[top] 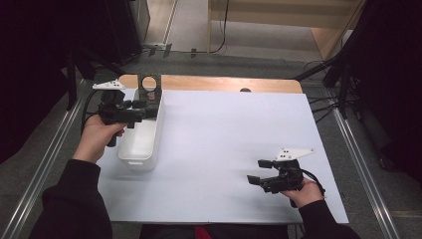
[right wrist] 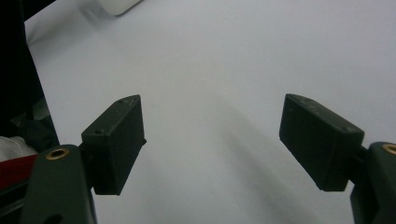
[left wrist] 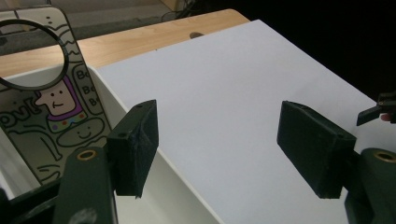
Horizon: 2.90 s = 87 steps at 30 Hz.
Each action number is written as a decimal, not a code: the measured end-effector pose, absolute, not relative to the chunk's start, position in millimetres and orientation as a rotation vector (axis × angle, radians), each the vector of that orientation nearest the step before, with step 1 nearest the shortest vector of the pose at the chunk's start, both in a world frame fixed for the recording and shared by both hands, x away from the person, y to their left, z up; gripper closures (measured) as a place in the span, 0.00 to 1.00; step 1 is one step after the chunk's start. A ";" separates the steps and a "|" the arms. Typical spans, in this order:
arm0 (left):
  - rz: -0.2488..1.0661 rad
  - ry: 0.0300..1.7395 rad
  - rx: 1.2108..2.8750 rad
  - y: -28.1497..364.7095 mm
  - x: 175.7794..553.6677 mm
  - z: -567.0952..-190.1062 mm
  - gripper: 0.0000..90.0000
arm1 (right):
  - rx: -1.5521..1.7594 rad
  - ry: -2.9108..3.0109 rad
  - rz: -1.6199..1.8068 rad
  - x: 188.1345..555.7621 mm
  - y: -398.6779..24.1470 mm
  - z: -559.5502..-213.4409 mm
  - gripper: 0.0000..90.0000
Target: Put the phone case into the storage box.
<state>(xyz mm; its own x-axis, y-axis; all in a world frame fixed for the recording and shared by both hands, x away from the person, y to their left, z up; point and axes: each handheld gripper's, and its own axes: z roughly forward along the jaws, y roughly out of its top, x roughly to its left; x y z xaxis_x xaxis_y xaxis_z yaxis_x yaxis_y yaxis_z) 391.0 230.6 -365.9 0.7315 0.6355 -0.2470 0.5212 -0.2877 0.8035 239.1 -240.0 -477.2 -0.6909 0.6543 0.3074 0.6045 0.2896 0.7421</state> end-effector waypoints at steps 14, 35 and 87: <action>0.145 0.814 1.954 222.5 369.6 -371.7 0.32 | 1.206 2.479 1.387 238.3 -239.3 -476.9 0.24; 0.151 0.741 1.985 215.0 329.5 -387.9 0.32 | 1.197 2.485 1.377 237.2 -238.6 -476.8 0.24; 0.082 0.544 2.139 196.2 270.7 -441.0 0.32 | 1.197 2.478 1.382 235.8 -239.0 -475.9 0.24</action>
